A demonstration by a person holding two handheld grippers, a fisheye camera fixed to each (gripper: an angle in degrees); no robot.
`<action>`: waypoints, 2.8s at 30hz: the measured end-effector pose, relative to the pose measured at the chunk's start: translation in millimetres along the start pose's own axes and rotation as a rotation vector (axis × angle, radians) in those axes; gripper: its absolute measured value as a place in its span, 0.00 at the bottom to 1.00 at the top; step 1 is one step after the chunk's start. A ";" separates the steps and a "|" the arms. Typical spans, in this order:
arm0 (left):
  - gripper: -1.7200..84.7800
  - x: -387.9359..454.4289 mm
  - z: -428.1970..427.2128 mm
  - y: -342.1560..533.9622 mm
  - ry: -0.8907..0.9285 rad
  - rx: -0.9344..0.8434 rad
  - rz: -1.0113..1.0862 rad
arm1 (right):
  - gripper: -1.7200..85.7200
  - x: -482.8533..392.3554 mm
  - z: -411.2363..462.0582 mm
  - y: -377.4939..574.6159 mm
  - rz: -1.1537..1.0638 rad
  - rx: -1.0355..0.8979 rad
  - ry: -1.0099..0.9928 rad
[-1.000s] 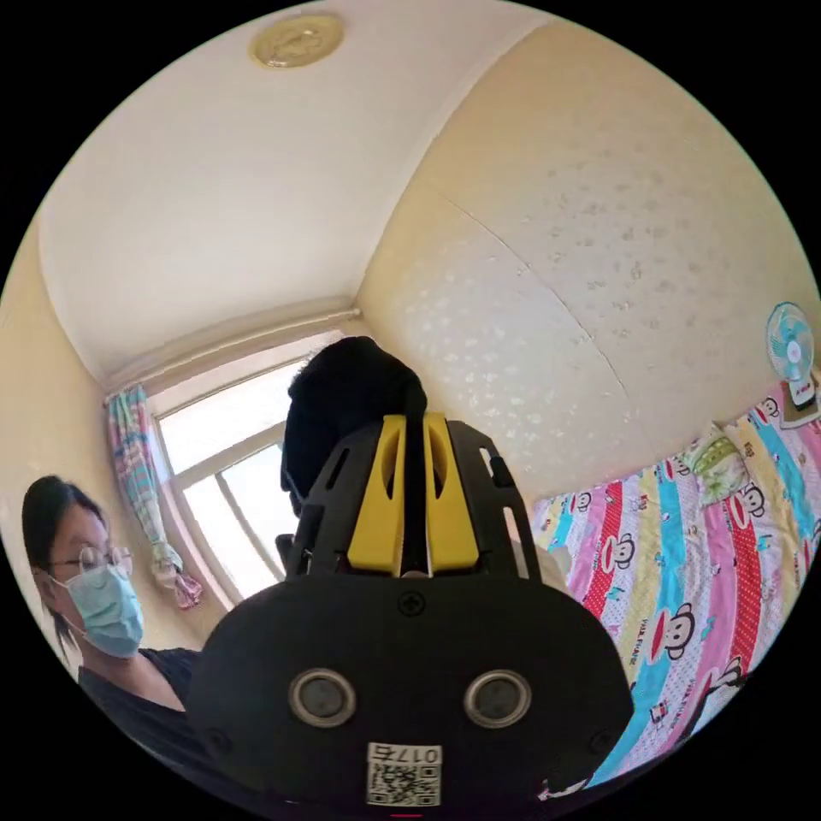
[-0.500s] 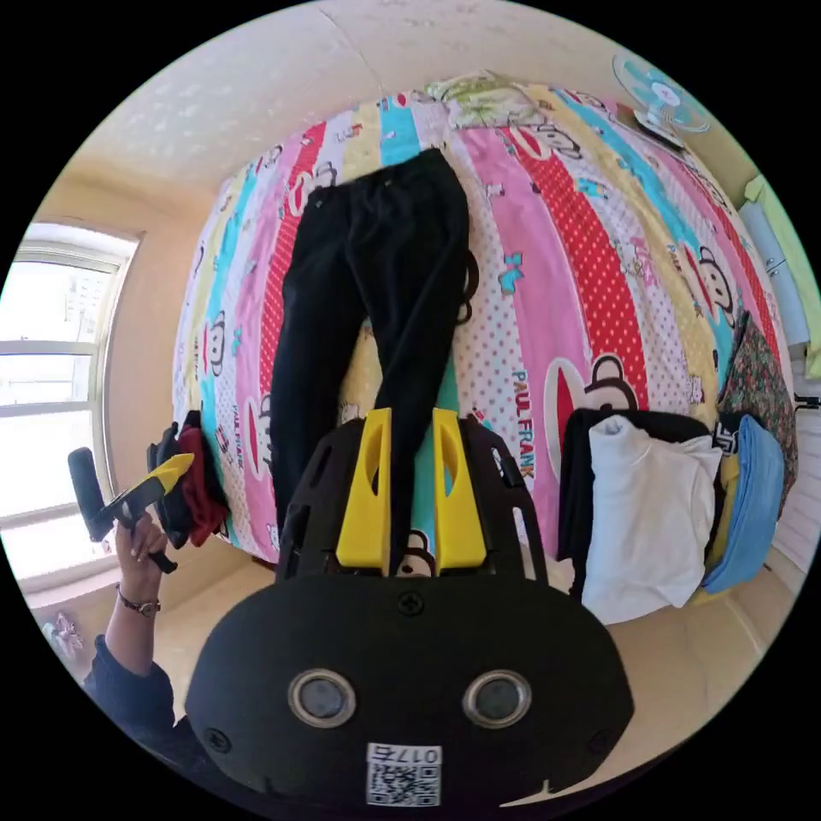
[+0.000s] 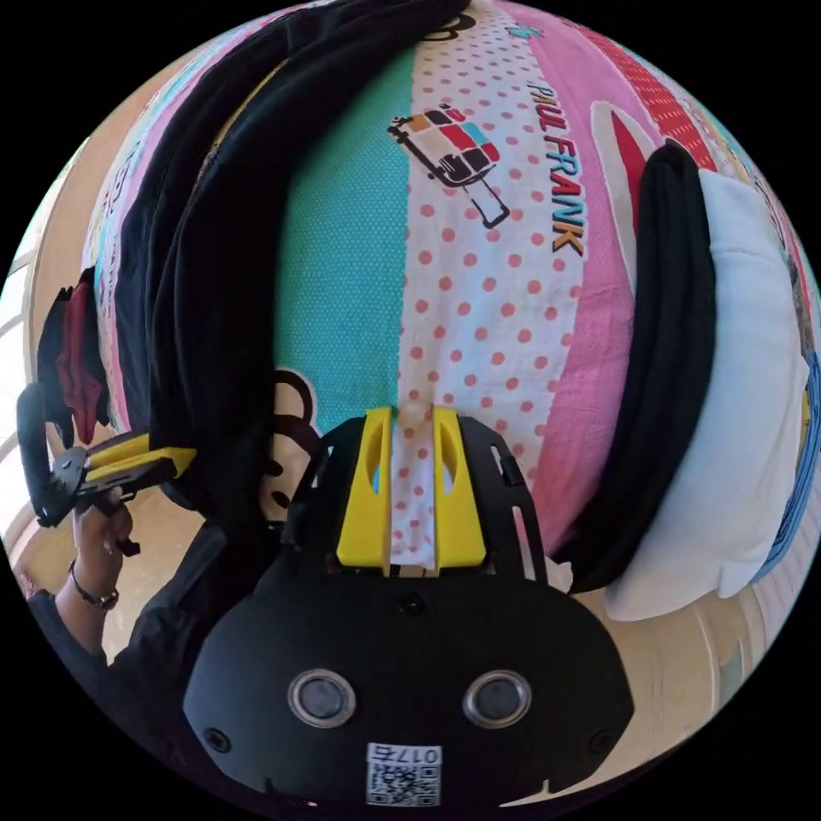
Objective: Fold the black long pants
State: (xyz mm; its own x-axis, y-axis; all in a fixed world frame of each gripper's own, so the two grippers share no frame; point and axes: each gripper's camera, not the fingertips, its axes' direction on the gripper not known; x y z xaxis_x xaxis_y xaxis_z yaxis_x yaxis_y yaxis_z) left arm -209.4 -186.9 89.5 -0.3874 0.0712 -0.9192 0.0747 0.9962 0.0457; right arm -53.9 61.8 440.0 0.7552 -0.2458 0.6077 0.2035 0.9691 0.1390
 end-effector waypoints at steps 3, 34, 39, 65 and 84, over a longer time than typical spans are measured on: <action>0.06 30.9 -66.3 39.0 0.049 0.141 0.056 | 0.07 39.1 -43.9 -10.6 0.107 0.067 -0.146; 0.07 -201.5 -448.8 256.1 1.123 0.599 -0.603 | 0.12 -165.1 -136.7 -358.2 -0.229 0.473 0.088; 0.13 -248.7 -495.3 276.3 0.743 0.266 -0.566 | 0.12 -122.4 -145.8 -238.9 -0.292 0.643 0.045; 0.08 -200.2 -606.8 215.5 0.433 0.048 0.157 | 0.03 109.1 -9.9 260.2 -0.211 -0.015 -0.580; 0.09 -191.1 -608.5 233.9 0.871 -0.122 0.125 | 0.25 277.7 -38.1 281.2 -0.151 0.134 -1.180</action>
State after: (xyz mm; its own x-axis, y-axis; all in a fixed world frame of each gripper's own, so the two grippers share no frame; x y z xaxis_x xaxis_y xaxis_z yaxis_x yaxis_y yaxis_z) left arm -677.0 63.6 513.9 -0.9483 0.1437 -0.2829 0.0840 0.9735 0.2129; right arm 236.8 265.4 618.1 -0.3232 -0.2565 0.9109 0.1214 0.9434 0.3087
